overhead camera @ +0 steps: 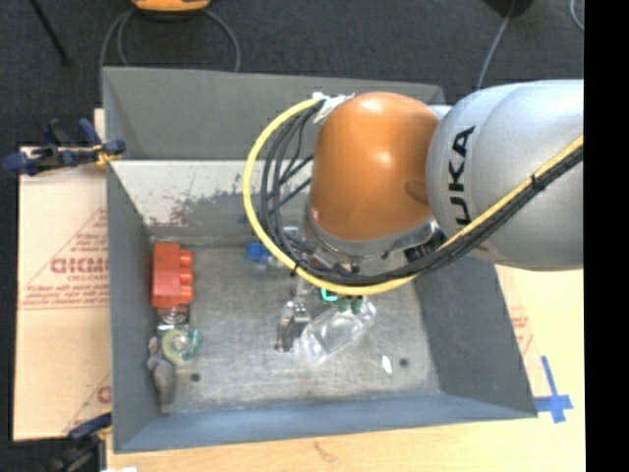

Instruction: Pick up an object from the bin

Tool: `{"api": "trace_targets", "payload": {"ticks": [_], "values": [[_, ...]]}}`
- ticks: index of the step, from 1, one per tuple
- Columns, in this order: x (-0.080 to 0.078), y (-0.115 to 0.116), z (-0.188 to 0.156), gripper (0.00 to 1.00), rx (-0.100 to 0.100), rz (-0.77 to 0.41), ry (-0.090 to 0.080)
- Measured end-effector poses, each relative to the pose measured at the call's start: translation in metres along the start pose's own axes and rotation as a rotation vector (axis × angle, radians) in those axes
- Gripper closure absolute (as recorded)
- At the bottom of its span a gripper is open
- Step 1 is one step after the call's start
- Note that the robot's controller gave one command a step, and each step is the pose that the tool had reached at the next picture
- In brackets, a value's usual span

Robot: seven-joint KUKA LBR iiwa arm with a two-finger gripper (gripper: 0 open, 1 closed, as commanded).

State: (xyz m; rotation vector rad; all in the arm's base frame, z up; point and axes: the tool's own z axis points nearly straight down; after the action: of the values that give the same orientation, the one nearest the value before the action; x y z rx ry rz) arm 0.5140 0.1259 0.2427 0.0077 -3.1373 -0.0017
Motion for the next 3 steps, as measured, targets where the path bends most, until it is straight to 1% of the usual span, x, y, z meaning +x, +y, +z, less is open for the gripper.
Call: {"api": "trace_targets", "payload": {"ticks": [1,2,3], "values": [[-0.019,-0.079,0.17,0.0,0.0,-0.437,-0.013],[-0.011,-0.126,0.141,0.0,0.005,-0.448,-0.01],[-0.009,-0.14,0.142,0.0,0.004,-0.561,-0.009]]}}
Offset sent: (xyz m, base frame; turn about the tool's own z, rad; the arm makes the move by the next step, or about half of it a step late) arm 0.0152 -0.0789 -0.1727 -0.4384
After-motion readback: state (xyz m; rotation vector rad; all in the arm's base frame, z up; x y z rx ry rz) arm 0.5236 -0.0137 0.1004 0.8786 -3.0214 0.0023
